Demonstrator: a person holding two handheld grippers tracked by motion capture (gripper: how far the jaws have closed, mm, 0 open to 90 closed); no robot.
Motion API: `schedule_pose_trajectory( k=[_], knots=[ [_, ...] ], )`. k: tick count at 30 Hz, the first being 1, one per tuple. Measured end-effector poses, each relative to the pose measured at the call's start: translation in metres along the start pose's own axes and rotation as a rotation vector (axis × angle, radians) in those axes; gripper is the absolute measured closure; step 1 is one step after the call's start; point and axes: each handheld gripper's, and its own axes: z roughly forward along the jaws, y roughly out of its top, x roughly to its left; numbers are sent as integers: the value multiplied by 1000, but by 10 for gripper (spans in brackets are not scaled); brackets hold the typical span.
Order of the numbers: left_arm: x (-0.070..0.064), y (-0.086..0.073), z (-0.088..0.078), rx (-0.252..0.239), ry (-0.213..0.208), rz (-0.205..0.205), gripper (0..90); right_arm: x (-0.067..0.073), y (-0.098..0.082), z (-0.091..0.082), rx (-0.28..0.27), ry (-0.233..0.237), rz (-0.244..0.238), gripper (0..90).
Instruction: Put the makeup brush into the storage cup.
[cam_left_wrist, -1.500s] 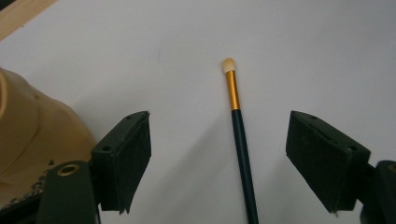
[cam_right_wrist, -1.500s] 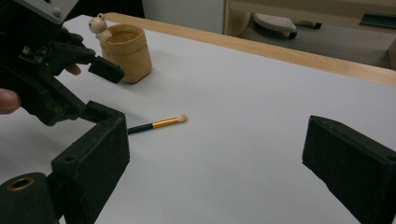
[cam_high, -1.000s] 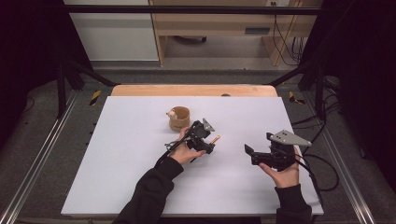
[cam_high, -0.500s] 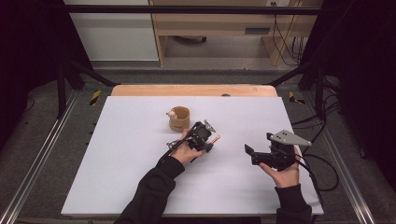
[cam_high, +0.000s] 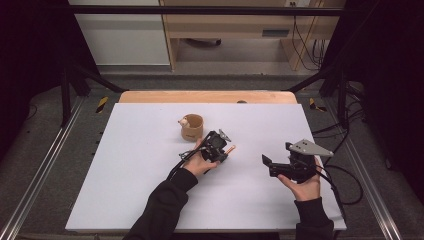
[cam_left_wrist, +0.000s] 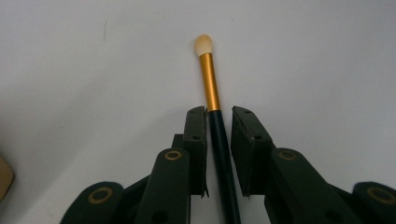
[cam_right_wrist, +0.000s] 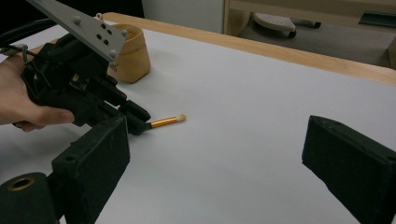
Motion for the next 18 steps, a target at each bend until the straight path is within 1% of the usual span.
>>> schedule_pose_trajectory(
  k=[7,13,18],
  knots=[
    [-4,0,0,5,9,21,812,0,0,1,2,1,-2,78],
    [-5,1,0,10,17,30,815,1,0,1,4,-1,0,78],
    [-5,2,0,20,15,28,820,0,0,1,3,1,-1,77]
  ],
)
